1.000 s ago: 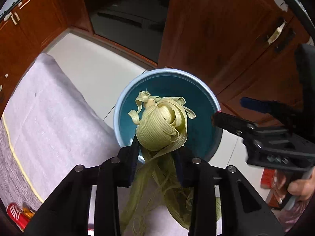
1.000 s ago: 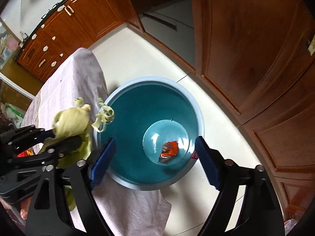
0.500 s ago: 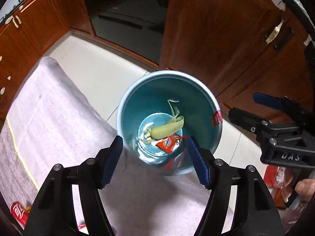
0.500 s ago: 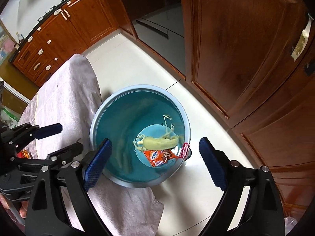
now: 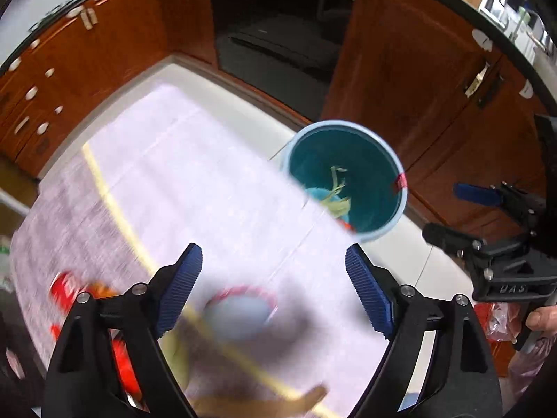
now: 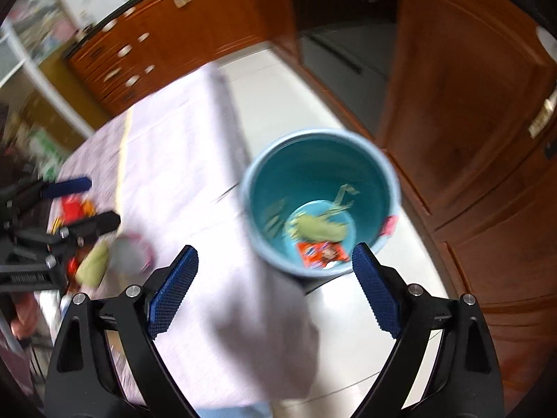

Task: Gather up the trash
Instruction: 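Move both tools back to the table over the bottle and cup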

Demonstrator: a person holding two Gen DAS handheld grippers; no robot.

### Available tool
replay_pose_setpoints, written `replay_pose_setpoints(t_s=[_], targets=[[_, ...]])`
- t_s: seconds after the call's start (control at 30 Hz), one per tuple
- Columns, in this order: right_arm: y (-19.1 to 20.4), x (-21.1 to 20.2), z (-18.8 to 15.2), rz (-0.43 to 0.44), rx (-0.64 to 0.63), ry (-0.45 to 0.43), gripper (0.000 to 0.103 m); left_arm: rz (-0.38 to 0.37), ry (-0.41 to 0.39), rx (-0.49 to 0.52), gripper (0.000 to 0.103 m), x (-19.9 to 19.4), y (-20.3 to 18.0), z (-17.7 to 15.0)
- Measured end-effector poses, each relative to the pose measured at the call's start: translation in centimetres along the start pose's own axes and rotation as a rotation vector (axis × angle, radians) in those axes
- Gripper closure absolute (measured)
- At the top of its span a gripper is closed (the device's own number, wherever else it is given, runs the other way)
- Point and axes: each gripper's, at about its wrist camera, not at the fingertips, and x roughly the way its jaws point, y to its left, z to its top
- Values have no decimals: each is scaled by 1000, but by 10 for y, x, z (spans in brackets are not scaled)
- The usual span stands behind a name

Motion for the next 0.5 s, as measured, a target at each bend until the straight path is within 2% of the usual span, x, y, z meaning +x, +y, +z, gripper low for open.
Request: replay_pose_setpoints(t_s=[0.27,0.5], targets=[[89,-8,-51,60,-182,69,17,47,-5,-91,12,-53,62,-102],[171,-6,-92,106,-374,127,17,46,35,-156,12,-73,90,-201]])
